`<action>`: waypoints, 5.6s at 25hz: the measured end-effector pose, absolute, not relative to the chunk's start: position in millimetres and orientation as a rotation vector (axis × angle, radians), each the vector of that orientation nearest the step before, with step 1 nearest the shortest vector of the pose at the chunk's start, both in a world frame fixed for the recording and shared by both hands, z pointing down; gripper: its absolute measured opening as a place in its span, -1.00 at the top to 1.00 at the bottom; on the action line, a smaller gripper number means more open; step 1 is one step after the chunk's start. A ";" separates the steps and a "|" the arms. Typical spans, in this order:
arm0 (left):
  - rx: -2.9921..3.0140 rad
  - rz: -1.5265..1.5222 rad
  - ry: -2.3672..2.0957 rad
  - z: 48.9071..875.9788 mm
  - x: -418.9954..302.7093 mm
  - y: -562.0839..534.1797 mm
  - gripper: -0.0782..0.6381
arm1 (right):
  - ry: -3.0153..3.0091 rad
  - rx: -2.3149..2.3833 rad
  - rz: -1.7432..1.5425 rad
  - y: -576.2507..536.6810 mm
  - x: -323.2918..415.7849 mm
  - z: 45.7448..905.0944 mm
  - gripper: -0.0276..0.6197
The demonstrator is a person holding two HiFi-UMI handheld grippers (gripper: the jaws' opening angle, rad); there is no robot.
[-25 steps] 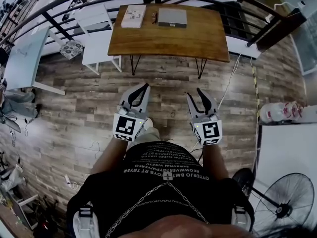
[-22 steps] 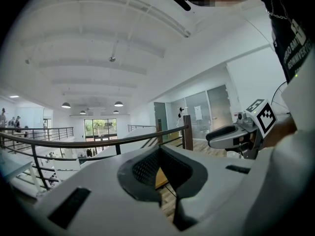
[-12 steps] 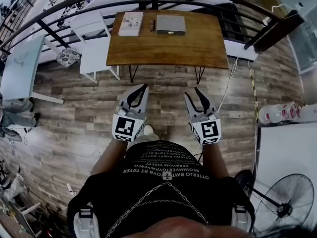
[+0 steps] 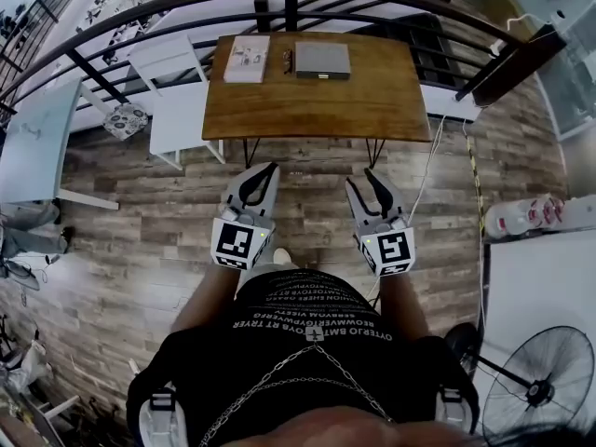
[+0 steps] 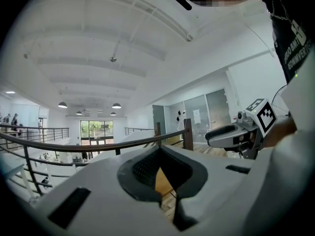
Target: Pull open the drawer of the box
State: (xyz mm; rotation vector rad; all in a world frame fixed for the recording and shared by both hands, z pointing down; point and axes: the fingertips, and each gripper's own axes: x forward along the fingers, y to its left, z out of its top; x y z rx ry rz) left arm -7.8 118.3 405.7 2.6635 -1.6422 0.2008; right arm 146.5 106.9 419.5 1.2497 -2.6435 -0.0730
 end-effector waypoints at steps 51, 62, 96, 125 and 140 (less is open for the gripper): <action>2.627 0.181 -1.650 426.8 -100.9 40.6 0.77 | -2.615 1.254 -0.023 27.2 70.4 436.0 0.44; 2.639 0.248 -1.588 437.9 -79.7 -26.0 0.77 | -2.624 1.266 0.010 -37.1 82.5 445.4 0.44; 2.544 0.238 -1.835 417.4 -39.6 -196.9 0.77 | -2.734 1.068 -0.023 -227.8 113.1 441.2 0.44; 2.558 0.305 -1.736 434.6 -88.3 -265.4 0.77 | -2.665 1.171 0.066 -293.4 77.2 458.8 0.44; 2.609 0.275 -1.648 444.5 -148.2 -348.1 0.77 | -2.587 1.223 0.084 -359.7 17.9 474.9 0.44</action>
